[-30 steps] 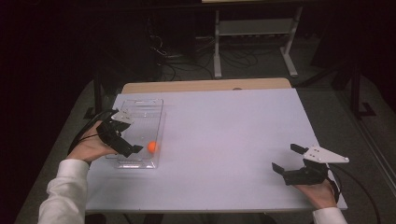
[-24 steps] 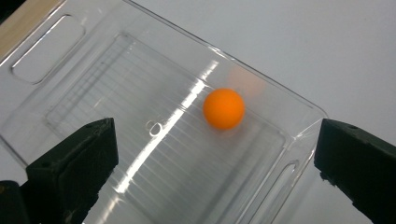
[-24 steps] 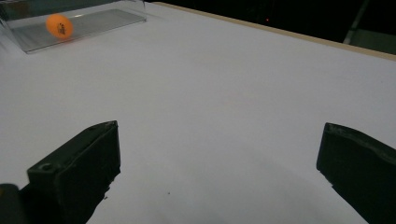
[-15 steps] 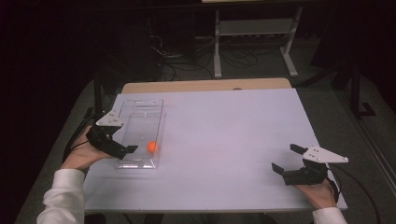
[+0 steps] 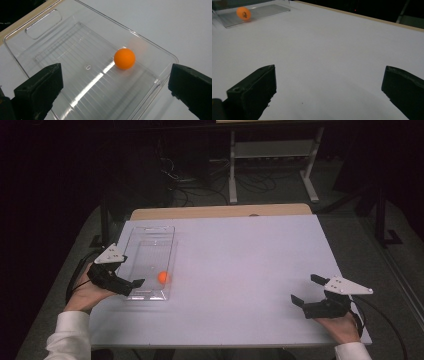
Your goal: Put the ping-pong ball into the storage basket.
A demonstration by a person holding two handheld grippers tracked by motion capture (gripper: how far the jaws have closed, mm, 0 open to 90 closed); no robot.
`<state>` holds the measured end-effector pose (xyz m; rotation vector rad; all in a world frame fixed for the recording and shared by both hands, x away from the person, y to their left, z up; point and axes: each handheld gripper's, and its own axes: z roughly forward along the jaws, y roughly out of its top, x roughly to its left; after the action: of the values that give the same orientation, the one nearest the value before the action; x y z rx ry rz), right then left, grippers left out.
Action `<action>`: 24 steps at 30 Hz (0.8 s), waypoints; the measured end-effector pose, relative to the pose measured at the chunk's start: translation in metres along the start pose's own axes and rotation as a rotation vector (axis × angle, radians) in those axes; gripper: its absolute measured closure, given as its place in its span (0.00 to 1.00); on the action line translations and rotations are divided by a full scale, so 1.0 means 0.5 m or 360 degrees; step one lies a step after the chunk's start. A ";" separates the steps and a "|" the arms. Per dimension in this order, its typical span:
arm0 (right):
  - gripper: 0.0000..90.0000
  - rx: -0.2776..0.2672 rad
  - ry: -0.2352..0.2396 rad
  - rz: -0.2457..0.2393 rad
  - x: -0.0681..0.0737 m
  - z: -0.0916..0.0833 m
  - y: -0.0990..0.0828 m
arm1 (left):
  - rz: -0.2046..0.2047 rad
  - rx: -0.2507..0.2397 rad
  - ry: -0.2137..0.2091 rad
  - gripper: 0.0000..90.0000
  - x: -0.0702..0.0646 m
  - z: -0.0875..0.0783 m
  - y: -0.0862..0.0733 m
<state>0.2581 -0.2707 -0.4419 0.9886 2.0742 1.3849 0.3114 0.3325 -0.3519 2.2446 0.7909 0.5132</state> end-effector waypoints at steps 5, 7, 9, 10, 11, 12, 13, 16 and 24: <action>0.00 0.0002 0.0000 -0.0003 0.001 0.000 0.000 | -0.0026 -0.0053 0.0011 0.00 -0.006 -0.007 -0.011; 0.00 -0.0001 -0.0001 -0.0003 0.001 -0.001 0.000 | -0.0045 -0.0087 0.0019 0.00 -0.009 -0.009 -0.018; 0.00 -0.0002 -0.0001 -0.0002 0.000 -0.001 0.000 | -0.0055 -0.0111 0.0028 0.00 -0.010 -0.011 -0.024; 0.00 0.0000 -0.0001 -0.0003 0.000 0.000 0.000 | -0.0065 -0.0120 0.0034 0.00 -0.011 -0.011 -0.029; 0.00 0.0001 -0.0001 -0.0001 0.000 0.000 0.000 | -0.0072 -0.0129 0.0038 0.00 -0.012 -0.011 -0.033; 0.00 0.0002 -0.0001 -0.0002 0.001 0.000 0.000 | -0.0084 -0.0147 0.0044 0.00 -0.013 -0.012 -0.039; 0.00 0.0002 -0.0001 -0.0002 0.001 0.000 0.000 | -0.0084 -0.0147 0.0044 0.00 -0.013 -0.012 -0.039; 0.00 0.0003 -0.0002 -0.0002 0.000 0.001 0.000 | -0.0106 -0.0184 0.0043 0.00 -0.018 -0.013 -0.053; 0.00 0.0005 -0.0004 -0.0003 0.001 0.001 0.000 | -0.0119 -0.0295 0.0073 0.00 -0.032 -0.015 -0.065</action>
<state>0.2580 -0.2701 -0.4422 0.9888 2.0755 1.3789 0.2830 0.3442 -0.3723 2.0318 0.8129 0.5801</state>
